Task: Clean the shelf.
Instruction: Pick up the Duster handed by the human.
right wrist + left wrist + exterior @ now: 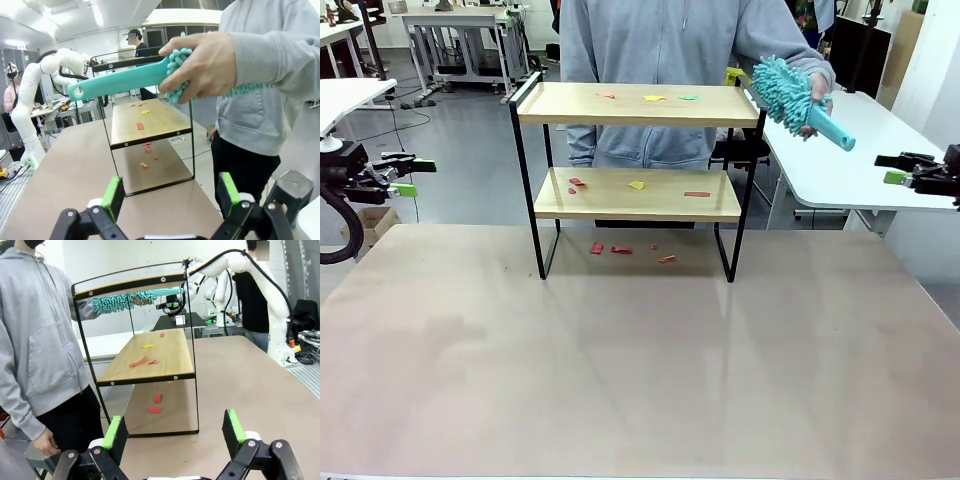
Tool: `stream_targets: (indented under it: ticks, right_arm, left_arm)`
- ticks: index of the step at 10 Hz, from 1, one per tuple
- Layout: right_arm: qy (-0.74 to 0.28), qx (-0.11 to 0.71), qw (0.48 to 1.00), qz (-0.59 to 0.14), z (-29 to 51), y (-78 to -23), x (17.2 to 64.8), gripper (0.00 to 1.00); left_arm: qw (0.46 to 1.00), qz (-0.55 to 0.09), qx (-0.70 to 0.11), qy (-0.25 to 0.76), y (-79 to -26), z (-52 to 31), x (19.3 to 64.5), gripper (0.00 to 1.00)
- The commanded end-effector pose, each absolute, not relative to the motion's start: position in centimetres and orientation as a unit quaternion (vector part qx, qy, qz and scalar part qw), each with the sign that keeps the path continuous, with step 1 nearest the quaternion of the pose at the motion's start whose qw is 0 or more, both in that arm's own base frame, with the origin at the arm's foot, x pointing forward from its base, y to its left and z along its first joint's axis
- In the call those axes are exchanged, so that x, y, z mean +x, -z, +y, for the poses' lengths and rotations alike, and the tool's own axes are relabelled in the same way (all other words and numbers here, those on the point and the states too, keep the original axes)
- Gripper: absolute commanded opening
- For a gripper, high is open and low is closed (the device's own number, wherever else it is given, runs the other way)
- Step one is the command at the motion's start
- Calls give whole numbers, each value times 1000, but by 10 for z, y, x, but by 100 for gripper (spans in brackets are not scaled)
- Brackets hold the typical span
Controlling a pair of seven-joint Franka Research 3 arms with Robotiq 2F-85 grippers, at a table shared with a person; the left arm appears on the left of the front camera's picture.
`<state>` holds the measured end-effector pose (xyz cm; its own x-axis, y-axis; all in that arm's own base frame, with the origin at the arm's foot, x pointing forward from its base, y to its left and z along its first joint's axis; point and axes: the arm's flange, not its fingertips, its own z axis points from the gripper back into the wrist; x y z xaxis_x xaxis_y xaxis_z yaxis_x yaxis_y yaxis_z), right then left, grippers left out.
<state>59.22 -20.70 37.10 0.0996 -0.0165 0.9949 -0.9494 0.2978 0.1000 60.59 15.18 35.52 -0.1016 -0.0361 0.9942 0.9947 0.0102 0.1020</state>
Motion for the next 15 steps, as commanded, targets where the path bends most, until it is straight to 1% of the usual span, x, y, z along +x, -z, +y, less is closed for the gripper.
stream_targets:
  ticks: [1, 3, 5, 6, 8, 10, 12, 13, 14, 15]
  right_arm:
    - [-387, 409, 636, -528, -210, -433, 586, 100]
    - [-380, 379, 687, -490, -210, -497, 582, 100]
    - [-365, 317, 752, -448, -195, -564, 571, 100]
    - [-352, 269, 789, -426, -181, -592, 562, 100]
    - [-317, 178, 844, -394, -143, -647, 541, 100]
    - [-273, 90, 892, -348, -101, -659, 526, 100]
    - [-242, 21, 910, -335, -68, -651, 518, 100]
    - [-241, 29, 902, -358, -66, -647, 517, 100]
    - [-274, 35, 891, -359, -83, -668, 530, 100]
    - [-274, 35, 891, -359, -83, -668, 530, 100]
  left_arm:
    - [484, -520, -461, 531, -356, 152, 606, 100]
    - [484, -520, -461, 531, -356, 152, 606, 100]
    - [484, -520, -461, 531, -356, 152, 606, 100]
    - [484, -520, -461, 531, -356, 152, 606, 100]
    - [484, -520, -461, 531, -356, 152, 606, 100]
    - [484, -520, -461, 531, -356, 152, 606, 100]
    - [484, -520, -461, 531, -356, 152, 606, 100]
    - [484, -520, -461, 531, -356, 152, 606, 100]
    - [484, -520, -461, 531, -356, 152, 606, 100]
    - [484, -520, -461, 531, -356, 152, 606, 100]
